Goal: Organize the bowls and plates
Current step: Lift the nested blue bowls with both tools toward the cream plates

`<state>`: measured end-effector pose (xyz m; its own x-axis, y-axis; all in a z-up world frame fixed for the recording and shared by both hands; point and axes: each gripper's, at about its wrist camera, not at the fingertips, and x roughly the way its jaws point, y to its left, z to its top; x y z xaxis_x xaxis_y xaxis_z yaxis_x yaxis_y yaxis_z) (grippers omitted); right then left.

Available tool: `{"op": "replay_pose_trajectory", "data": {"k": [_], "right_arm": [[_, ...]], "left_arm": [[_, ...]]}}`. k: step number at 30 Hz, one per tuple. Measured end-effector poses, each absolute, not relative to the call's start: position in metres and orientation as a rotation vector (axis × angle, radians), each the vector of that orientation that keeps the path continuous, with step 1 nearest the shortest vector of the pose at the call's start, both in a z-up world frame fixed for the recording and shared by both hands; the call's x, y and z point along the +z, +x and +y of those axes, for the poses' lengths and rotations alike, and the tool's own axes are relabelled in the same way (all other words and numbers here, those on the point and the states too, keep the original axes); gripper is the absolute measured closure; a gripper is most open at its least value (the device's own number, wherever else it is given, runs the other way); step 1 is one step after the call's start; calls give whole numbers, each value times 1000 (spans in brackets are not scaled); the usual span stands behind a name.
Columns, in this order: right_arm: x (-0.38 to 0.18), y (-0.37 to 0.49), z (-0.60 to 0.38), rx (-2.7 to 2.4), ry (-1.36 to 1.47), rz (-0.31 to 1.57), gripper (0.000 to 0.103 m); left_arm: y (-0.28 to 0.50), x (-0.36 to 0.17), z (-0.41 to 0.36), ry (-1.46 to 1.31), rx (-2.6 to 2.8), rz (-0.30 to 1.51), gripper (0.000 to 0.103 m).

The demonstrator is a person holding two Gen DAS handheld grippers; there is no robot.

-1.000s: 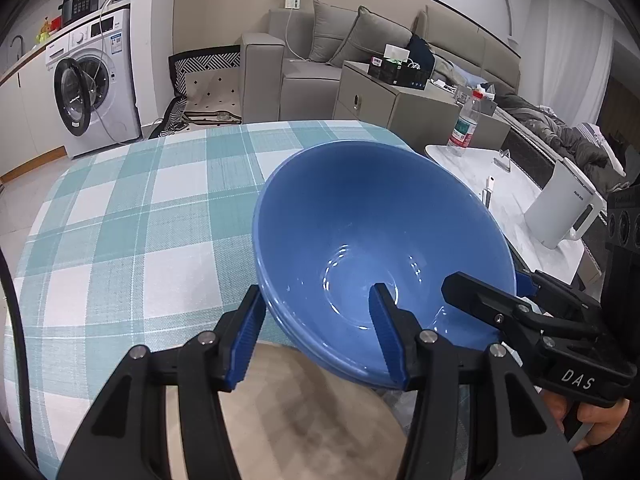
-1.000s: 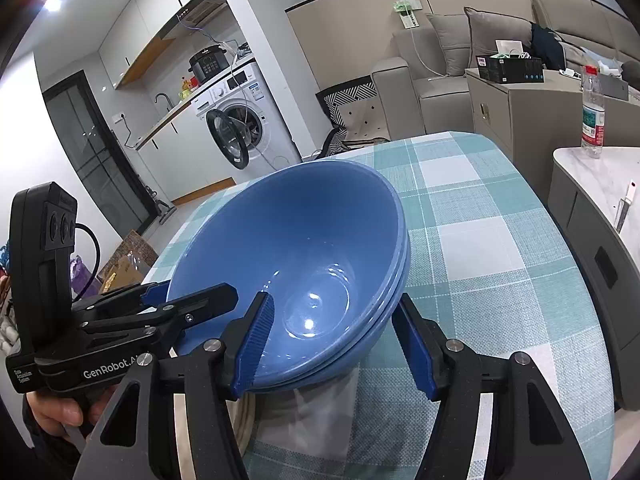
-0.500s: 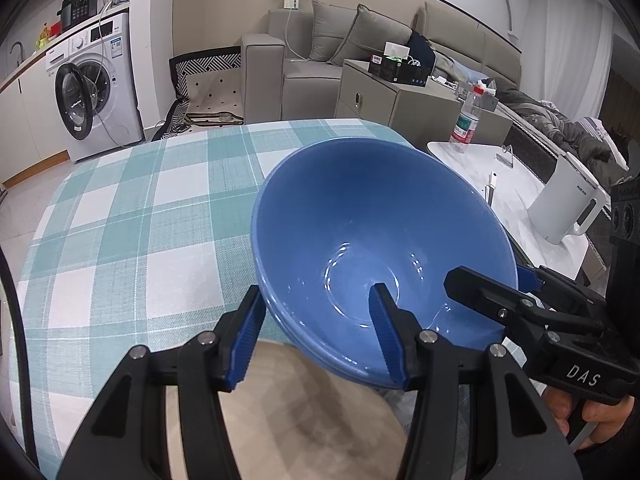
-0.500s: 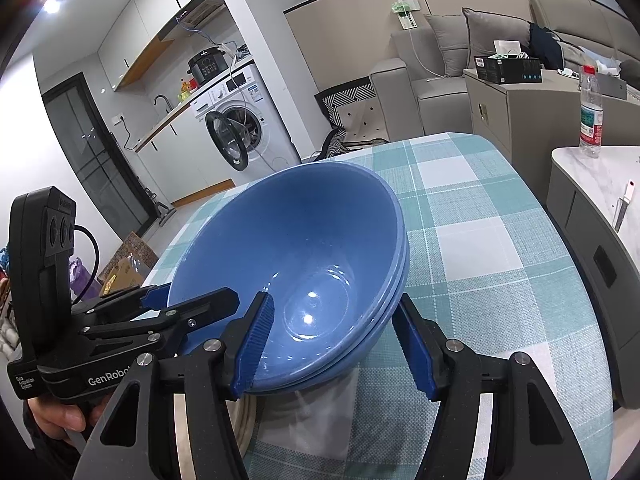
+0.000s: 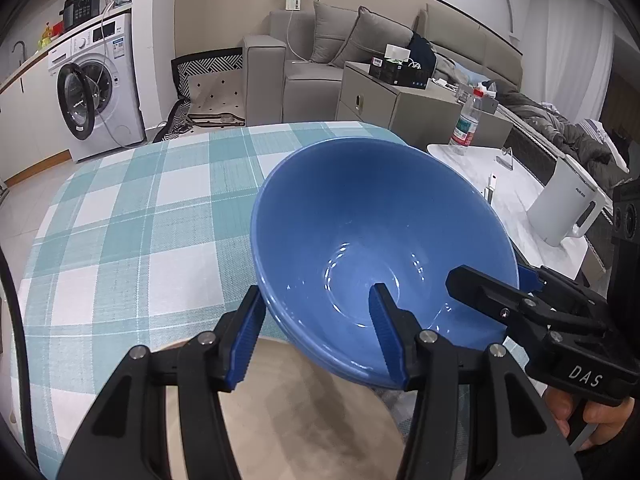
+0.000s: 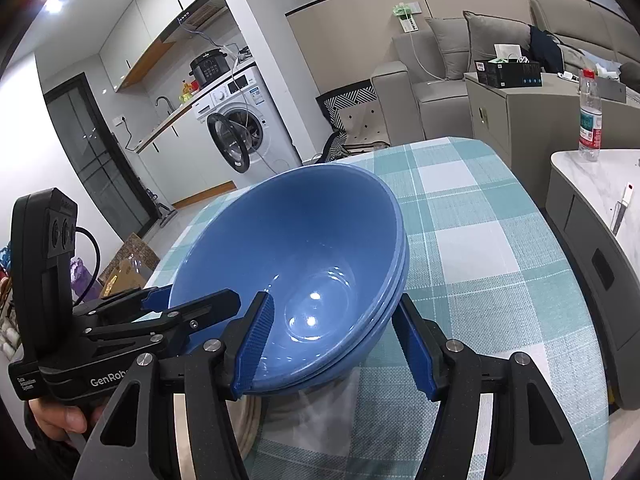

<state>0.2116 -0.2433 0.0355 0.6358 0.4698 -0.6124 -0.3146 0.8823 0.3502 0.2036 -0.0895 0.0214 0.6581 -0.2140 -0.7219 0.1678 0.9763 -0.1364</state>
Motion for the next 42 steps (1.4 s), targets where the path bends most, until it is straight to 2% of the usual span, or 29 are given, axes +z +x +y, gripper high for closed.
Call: {"op": "replay_pose_trajectory", "data": {"k": [42], "right_arm": [[74,189,-232,525,183,669,40]], "left_arm": [[158,66,-76,-54,-139,717,50]]}}
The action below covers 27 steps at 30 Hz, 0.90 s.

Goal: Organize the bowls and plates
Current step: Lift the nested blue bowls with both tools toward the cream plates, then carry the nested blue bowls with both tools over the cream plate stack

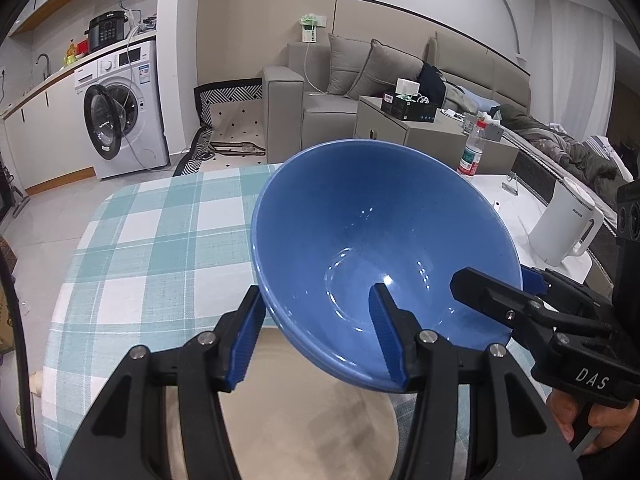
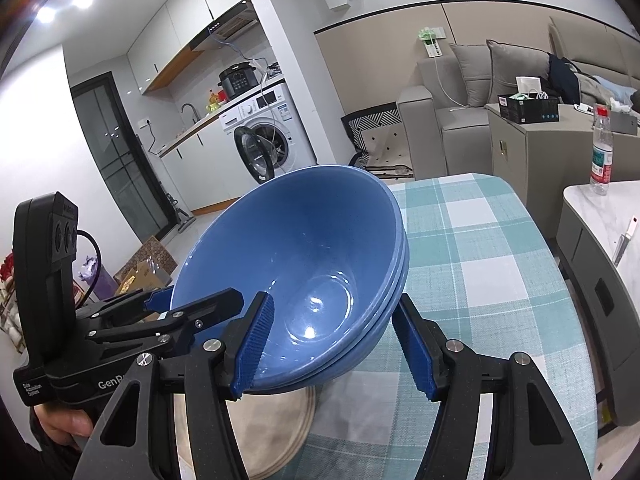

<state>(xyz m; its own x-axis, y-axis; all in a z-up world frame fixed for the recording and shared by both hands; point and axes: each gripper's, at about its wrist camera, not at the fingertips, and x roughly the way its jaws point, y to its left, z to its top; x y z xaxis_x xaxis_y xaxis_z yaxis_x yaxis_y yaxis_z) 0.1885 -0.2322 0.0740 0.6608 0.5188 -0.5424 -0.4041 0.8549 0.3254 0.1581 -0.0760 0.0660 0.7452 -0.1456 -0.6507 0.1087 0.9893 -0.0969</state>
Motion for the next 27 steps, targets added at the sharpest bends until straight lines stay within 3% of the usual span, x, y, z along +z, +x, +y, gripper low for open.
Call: {"op": "replay_pose_trajectory", "data": {"k": [27], "right_arm": [[81,177,-205,610,136,648,40]], "left_arm": [[128,73,-49,-78,-72,678,50]]}}
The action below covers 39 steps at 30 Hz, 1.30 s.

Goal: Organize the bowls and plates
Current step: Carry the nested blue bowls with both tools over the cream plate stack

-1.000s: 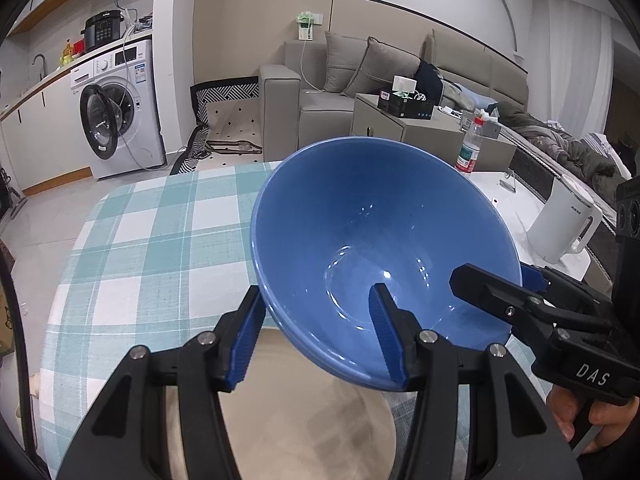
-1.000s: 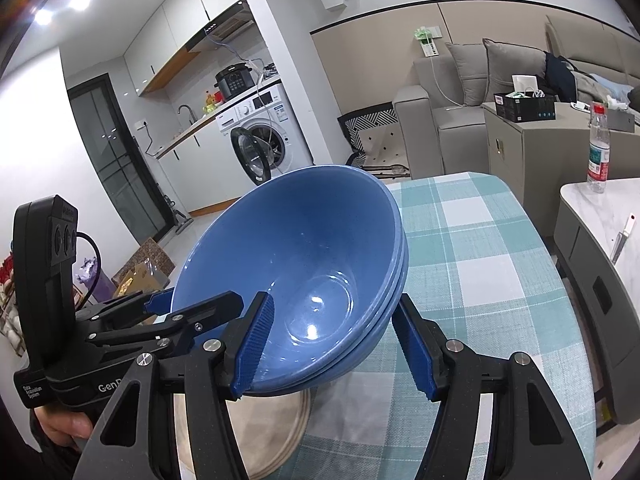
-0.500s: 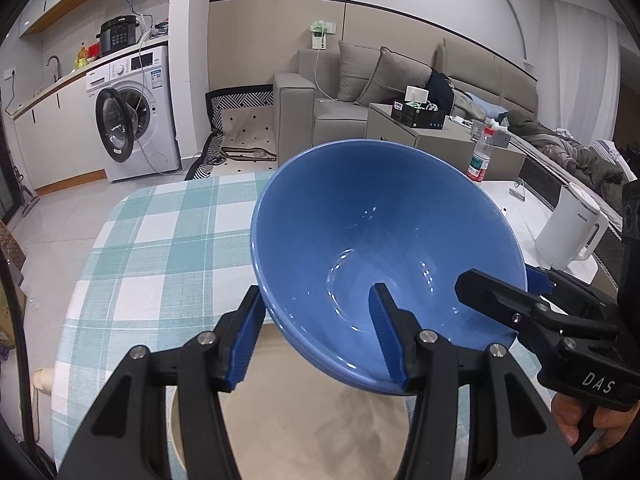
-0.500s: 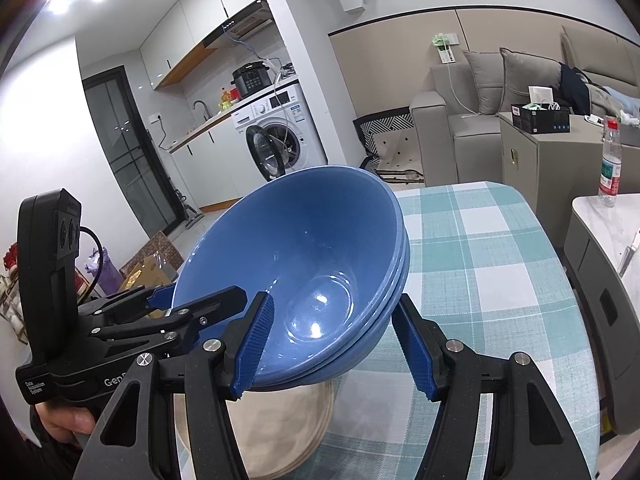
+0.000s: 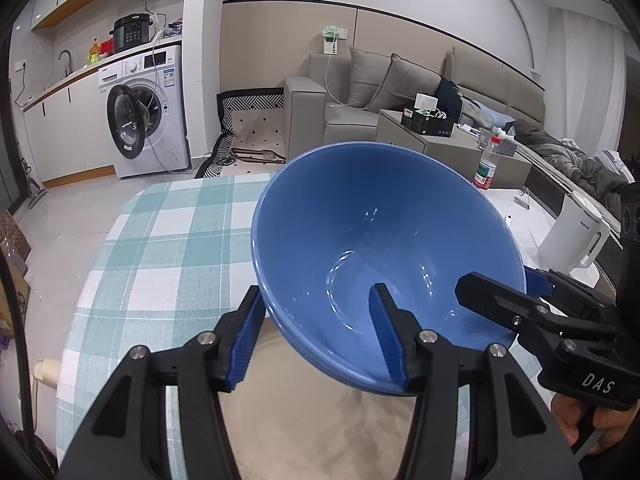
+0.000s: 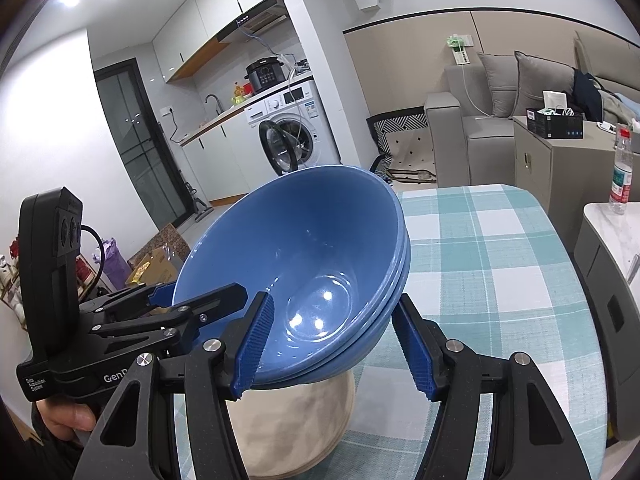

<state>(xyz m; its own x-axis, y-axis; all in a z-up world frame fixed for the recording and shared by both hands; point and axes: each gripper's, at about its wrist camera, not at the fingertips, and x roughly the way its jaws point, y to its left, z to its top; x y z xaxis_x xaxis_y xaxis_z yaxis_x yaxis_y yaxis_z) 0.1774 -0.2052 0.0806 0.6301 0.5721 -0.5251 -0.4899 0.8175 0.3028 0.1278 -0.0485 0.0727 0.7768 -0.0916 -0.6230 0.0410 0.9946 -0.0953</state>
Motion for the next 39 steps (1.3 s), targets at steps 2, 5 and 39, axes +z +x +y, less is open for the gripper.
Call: {"op": "replay_pose_trajectory", "data": {"k": [2,5,39], "right_arm": [[81,176,-202,618,131,650,40],[81,175,-198,630,125,651,40],[78,150,-154,721,46,678,39]], "left_arm": [[125,73,-47,-80,-67,678,50],[121,74,-43,-85,-58,674,50],[84,68,-9,-105,18,678,50]]}}
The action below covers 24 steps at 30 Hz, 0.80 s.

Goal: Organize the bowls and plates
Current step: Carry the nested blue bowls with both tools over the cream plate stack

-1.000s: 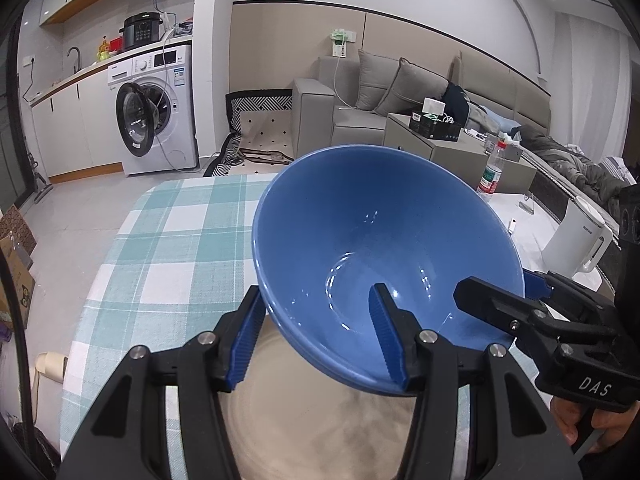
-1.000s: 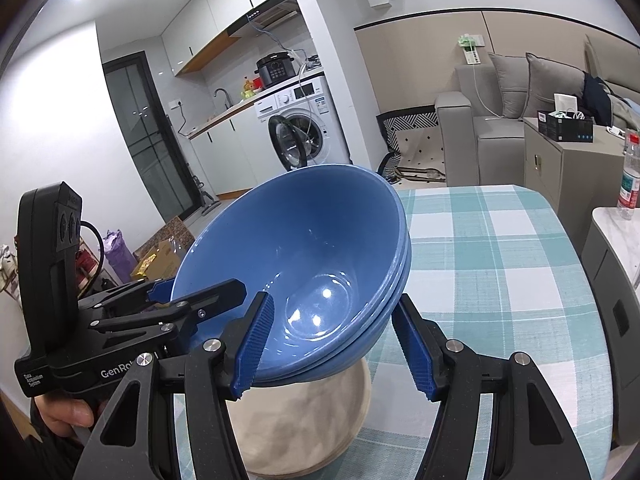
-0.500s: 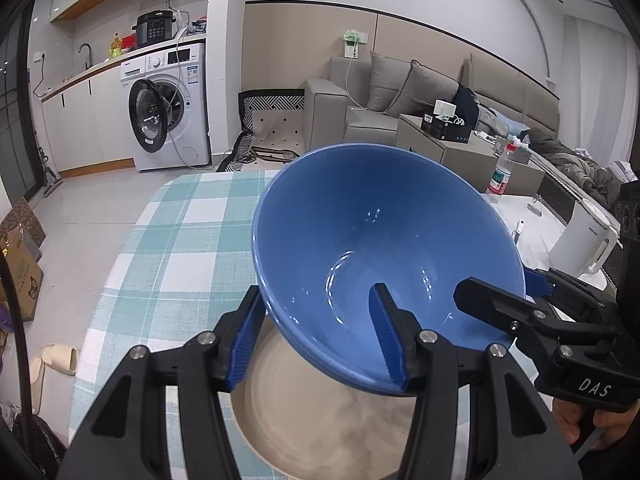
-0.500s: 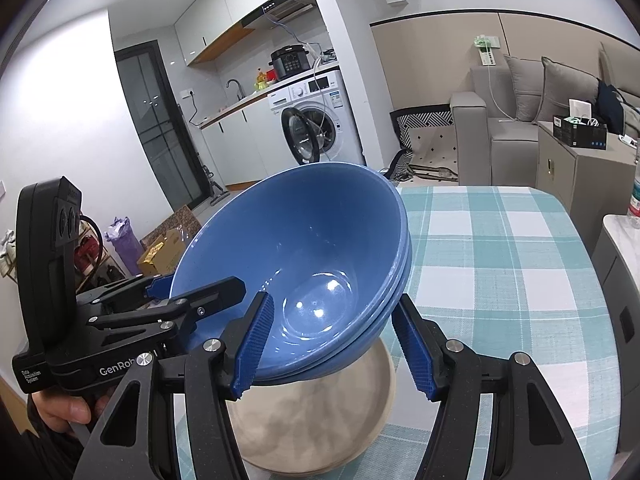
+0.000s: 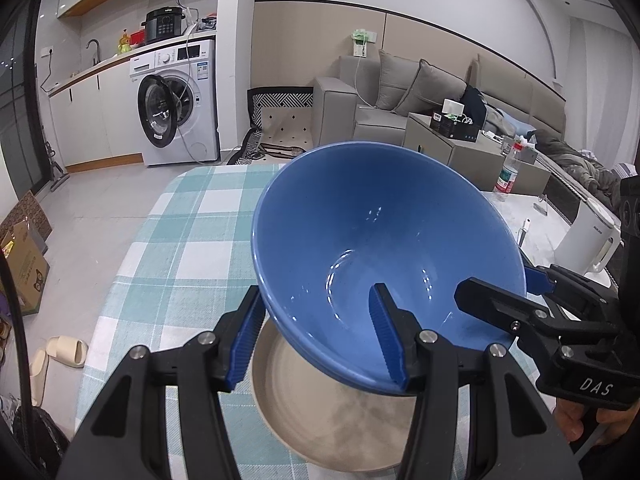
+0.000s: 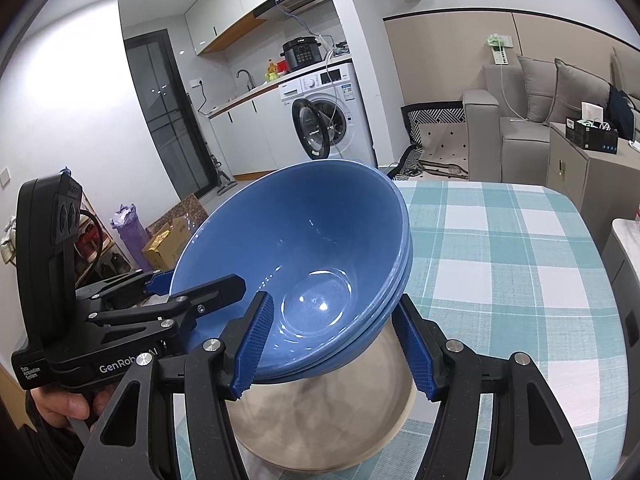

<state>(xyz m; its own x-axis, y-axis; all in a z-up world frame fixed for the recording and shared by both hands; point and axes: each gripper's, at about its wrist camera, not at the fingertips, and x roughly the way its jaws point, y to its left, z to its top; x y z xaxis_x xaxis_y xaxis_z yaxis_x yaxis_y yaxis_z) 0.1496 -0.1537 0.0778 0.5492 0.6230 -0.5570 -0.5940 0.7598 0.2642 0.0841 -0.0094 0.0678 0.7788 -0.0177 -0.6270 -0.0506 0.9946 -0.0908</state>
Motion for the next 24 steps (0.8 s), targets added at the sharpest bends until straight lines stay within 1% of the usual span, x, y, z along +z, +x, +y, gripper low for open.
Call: {"op": "replay_pose_trajectory", "data": {"k": [24], "right_arm": [[67,149,-138,736,7,734,39]], "left_arm": [[83,51,0,-108,36,720,50]]}}
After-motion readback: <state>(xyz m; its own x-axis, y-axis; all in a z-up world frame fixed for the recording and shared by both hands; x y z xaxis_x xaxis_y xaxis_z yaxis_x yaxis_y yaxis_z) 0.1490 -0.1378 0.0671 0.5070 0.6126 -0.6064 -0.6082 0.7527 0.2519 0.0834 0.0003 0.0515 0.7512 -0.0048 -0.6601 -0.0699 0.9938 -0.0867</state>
